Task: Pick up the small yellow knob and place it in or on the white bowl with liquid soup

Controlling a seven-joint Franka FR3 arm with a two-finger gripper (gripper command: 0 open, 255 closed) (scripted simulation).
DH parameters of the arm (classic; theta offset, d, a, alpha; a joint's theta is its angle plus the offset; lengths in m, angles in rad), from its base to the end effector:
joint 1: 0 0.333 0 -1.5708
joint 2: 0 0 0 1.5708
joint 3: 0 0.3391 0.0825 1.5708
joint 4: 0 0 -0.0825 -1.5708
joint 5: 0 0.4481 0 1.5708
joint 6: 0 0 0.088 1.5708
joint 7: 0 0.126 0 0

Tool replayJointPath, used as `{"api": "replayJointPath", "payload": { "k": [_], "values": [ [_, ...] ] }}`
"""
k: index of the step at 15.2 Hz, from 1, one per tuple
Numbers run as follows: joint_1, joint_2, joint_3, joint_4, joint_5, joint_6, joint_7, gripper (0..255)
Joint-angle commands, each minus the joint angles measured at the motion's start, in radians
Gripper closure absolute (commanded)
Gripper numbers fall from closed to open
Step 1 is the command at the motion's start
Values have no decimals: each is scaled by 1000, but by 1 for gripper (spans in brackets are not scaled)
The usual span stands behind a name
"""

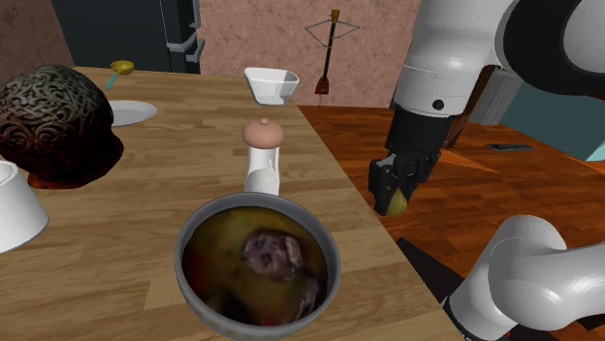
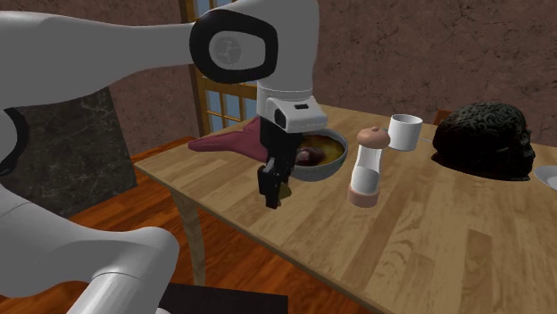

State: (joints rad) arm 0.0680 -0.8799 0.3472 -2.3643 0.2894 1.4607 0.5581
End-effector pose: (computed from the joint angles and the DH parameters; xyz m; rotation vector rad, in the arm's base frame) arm 0.2782 0.1968 0.5819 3.1141 -0.3863 -0.0954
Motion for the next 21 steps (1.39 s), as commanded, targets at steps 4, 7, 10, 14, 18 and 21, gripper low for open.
{"api": "replayJointPath", "payload": {
  "k": [4, 7, 10, 14, 18, 21],
  "values": [
    [-8, 27, -13, 85, -14, -59, 5, 255],
    [-12, 43, -20, 134, -21, -92, 9, 255],
    [-16, 61, -25, 186, -27, -126, 14, 255],
    [-21, 86, -32, 257, -35, -171, 20, 255],
    [-25, 115, -37, 331, -42, -217, 27, 255],
    [-31, 164, 10, 372, -21, -200, 71, 255]
  ]
}}
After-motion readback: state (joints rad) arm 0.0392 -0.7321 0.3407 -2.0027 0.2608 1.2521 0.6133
